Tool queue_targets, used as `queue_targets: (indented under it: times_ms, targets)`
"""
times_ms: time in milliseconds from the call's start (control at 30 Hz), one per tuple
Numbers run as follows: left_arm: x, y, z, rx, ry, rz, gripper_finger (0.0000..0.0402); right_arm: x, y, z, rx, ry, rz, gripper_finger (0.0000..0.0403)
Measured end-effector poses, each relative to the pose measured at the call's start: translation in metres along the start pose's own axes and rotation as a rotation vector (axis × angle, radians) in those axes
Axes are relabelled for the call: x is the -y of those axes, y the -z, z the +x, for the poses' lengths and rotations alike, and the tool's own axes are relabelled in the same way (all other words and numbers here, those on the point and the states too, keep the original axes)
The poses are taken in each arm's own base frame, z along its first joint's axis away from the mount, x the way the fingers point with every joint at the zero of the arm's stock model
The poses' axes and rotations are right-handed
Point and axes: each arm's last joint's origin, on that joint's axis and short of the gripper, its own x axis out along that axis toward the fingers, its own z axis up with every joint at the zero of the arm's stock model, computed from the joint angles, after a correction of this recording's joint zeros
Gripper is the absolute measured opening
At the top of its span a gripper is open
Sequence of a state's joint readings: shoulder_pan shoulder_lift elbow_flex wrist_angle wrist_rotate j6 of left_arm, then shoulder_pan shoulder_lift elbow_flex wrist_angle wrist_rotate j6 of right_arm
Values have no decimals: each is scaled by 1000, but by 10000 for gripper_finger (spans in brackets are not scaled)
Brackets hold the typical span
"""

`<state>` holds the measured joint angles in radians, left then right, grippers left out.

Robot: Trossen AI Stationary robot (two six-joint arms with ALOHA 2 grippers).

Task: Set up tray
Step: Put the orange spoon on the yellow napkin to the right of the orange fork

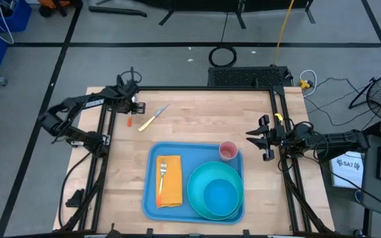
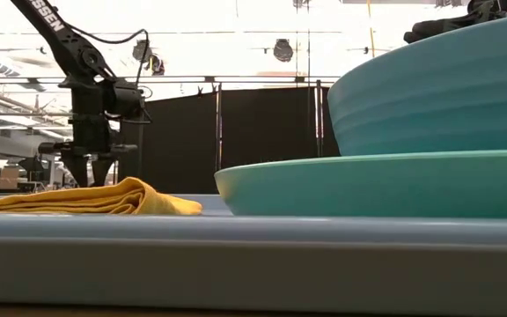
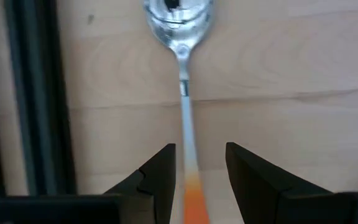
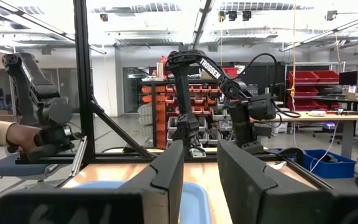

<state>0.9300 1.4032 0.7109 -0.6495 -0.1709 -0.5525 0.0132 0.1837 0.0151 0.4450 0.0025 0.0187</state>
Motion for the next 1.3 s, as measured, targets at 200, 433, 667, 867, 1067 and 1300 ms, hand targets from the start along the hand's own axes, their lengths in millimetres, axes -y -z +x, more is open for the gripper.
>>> queue_targets:
  times_ms: [200, 433, 667, 867, 1067, 1300]
  targets:
    - [1, 0, 1, 12, -26, -14, 145, 0, 0, 0, -1, -3, 19, 89]
    - [6, 5, 11, -14, -91, -16, 145, 0, 0, 0, -1, -4, 17, 89]
    - [13, 8, 20, 12, -169, -5, 145, 0, 0, 0, -1, -5, 18, 89]
    - [17, 8, 23, -23, -110, -17, 145, 0, 0, 0, -1, -5, 18, 89]
    - [21, 9, 36, -44, -147, 9, 145, 0, 0, 0, -1, -10, 23, 89]
    - [23, 10, 36, -48, -136, 27, 104, -1, 0, 0, -1, -11, 24, 89]
